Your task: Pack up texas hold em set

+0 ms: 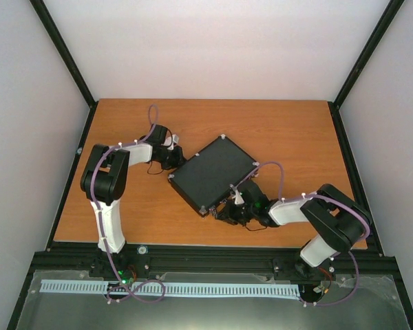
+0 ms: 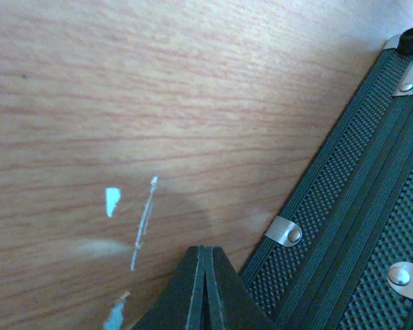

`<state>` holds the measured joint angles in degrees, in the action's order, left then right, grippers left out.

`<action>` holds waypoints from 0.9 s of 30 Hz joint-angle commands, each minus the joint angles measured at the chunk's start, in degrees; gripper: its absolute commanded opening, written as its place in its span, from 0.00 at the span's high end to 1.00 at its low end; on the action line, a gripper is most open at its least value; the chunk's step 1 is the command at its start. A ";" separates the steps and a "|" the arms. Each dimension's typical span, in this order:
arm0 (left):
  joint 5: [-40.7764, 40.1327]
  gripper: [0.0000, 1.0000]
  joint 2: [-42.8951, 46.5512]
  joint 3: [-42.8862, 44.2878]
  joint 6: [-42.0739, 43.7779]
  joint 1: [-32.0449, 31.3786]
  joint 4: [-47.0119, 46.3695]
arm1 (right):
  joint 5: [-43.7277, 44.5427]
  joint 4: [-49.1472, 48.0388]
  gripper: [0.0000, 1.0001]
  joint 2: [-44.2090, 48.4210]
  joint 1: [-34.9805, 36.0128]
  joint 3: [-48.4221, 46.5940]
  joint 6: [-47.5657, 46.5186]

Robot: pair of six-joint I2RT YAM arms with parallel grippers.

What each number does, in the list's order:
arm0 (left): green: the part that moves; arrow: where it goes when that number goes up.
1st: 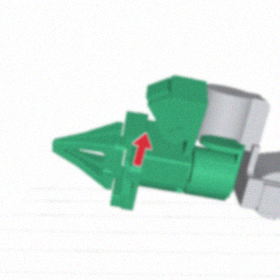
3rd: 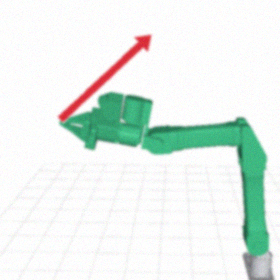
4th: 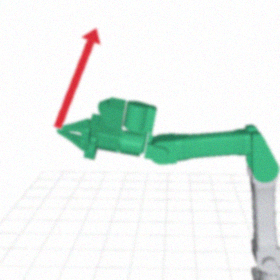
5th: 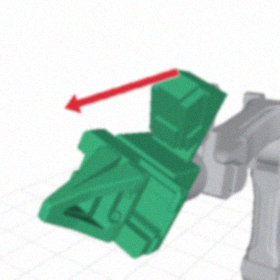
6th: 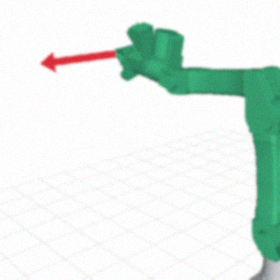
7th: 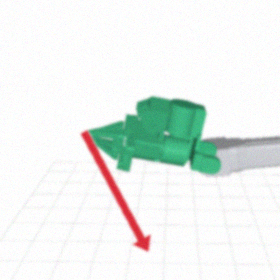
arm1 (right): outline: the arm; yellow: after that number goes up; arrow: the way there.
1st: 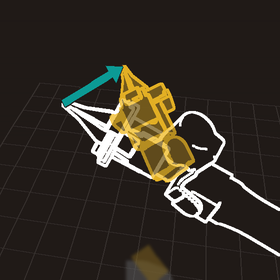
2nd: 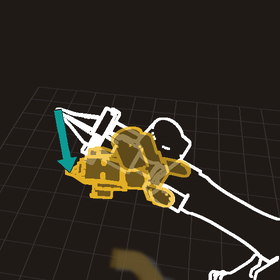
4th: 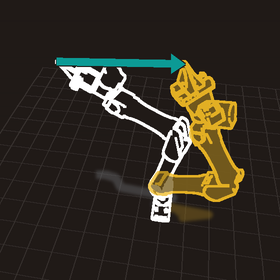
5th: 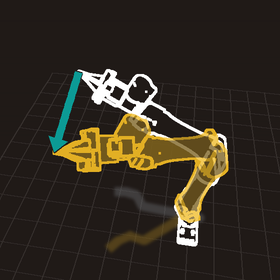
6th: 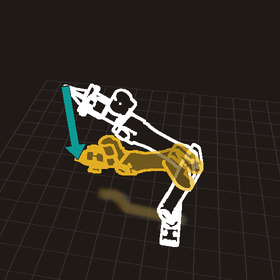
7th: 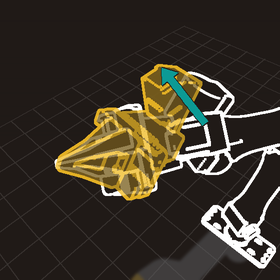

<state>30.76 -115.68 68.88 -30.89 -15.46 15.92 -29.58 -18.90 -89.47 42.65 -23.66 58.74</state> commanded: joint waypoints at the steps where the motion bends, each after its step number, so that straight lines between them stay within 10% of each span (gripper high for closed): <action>1: 2.69 0.99 -3.47 -4.59 -1.29 -2.66 4.03 | 6.23 0.76 0.97 -5.28 -0.64 -4.55 0.45; 14: 3.46 0.99 -3.24 -5.25 -4.50 -3.04 1.09 | 7.30 15.13 0.97 0.72 -0.94 -9.11 -8.05; 27: 6.08 0.99 -7.09 -4.10 -4.92 -2.55 0.41 | 3.50 -3.61 0.97 3.31 -2.20 -1.32 -6.63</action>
<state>36.71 -117.60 66.70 -35.70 -15.73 7.29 -27.40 -12.99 -83.02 40.93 -24.29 52.75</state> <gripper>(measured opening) 0.012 0.031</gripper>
